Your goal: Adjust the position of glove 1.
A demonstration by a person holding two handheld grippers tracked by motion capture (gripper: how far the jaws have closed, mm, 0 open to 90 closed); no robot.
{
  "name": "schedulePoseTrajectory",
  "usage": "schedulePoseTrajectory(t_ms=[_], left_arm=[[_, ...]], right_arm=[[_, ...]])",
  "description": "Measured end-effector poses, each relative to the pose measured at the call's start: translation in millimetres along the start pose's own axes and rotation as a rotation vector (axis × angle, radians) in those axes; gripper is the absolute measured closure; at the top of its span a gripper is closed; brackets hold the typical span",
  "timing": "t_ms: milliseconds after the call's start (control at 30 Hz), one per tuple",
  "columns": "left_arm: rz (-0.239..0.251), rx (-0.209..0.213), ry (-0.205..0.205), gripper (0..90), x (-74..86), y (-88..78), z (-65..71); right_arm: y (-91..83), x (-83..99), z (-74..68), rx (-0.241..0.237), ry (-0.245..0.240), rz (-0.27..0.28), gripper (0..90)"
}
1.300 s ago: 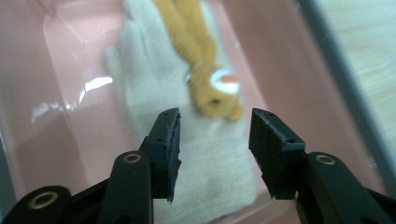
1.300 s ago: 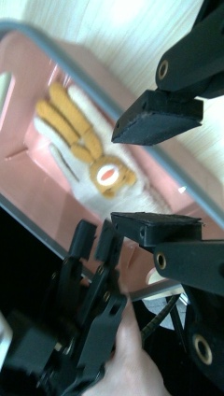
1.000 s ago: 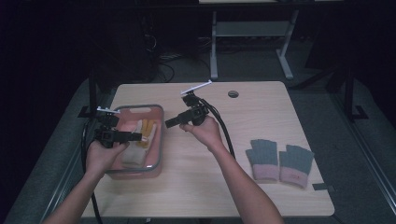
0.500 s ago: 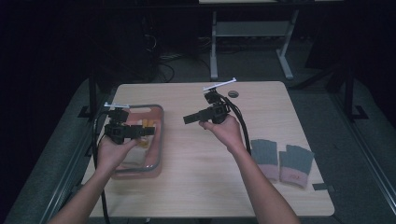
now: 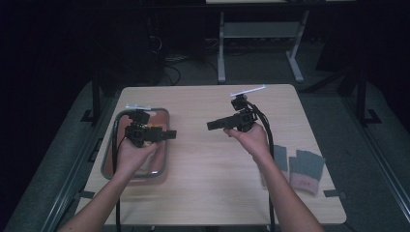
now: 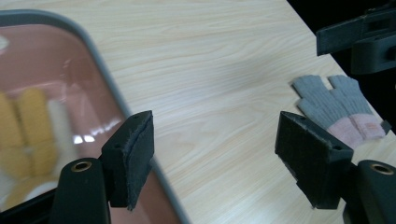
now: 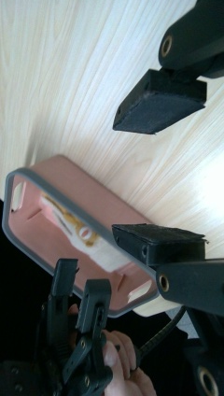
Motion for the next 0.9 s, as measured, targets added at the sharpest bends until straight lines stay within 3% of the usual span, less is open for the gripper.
schedulePoseTrajectory(t_ms=[900], left_arm=[[-0.016, 0.120, 0.098, 26.2, 2.0, 58.3, 73.3]], right_arm=[[-78.3, 34.4, 45.9, 0.132, 0.028, 0.038, 39.1]])
Point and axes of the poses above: each handheld gripper's, and its own axes: y roughly forward along the jaws, x roughly out of its underside, z roughly to its right, the point moved 1 cm from there along y, roughly forward along the jaws, and after that the axes turned 12 degrees about z, right-handed, at the moved point
